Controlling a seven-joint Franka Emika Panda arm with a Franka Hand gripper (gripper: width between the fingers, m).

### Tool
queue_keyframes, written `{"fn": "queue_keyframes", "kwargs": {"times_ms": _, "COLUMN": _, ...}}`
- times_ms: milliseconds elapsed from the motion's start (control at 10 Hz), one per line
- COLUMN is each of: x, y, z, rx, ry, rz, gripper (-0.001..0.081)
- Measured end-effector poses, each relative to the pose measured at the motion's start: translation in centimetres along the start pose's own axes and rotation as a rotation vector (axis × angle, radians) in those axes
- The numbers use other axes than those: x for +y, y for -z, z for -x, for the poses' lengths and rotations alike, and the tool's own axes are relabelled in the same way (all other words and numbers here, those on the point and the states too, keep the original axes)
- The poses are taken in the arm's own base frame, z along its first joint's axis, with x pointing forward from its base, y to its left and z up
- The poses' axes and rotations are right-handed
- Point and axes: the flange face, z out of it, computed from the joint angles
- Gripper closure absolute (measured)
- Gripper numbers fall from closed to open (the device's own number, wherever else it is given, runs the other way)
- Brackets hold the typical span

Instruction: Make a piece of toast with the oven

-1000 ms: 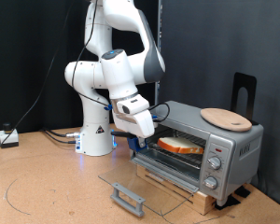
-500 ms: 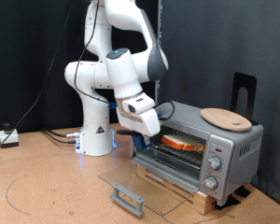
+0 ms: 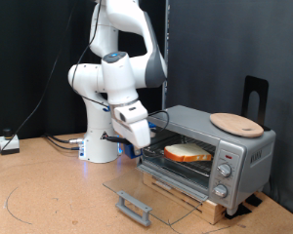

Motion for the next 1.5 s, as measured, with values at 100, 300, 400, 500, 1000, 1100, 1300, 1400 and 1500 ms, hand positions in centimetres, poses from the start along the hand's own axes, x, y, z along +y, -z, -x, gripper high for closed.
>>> {"fn": "queue_keyframes", "kwargs": {"times_ms": 100, "x": 0.8, "y": 0.4, "z": 1.2, "rx": 0.012, "ry": -0.043, "rz": -0.015, "gripper": 0.0411}}
{"fn": "queue_keyframes", "kwargs": {"times_ms": 300, "x": 2.3, "y": 1.4, "z": 3.4, "rx": 0.046, "ry": -0.124, "rz": -0.021, "gripper": 0.0411}}
{"fn": "queue_keyframes", "kwargs": {"times_ms": 400, "x": 2.8, "y": 1.7, "z": 4.3, "rx": 0.066, "ry": -0.161, "rz": -0.018, "gripper": 0.0411}}
{"fn": "queue_keyframes", "kwargs": {"times_ms": 500, "x": 3.1, "y": 2.0, "z": 4.8, "rx": 0.085, "ry": -0.190, "rz": -0.017, "gripper": 0.0411}}
{"fn": "queue_keyframes", "kwargs": {"times_ms": 1000, "x": 3.1, "y": 5.8, "z": 3.6, "rx": 0.306, "ry": -0.120, "rz": -0.093, "gripper": 0.0411}}
{"fn": "queue_keyframes", "kwargs": {"times_ms": 1100, "x": 2.8, "y": 7.1, "z": 3.2, "rx": 0.328, "ry": -0.099, "rz": -0.096, "gripper": 0.0411}}
{"fn": "queue_keyframes", "kwargs": {"times_ms": 1300, "x": 1.9, "y": 9.4, "z": 2.1, "rx": 0.347, "ry": -0.063, "rz": -0.104, "gripper": 0.0411}}
{"fn": "queue_keyframes", "kwargs": {"times_ms": 1400, "x": 1.2, "y": 10.4, "z": 1.5, "rx": 0.348, "ry": -0.060, "rz": -0.100, "gripper": 0.0411}}
{"fn": "queue_keyframes", "kwargs": {"times_ms": 1500, "x": 0.6, "y": 11.1, "z": 0.9, "rx": 0.336, "ry": -0.064, "rz": -0.095, "gripper": 0.0411}}
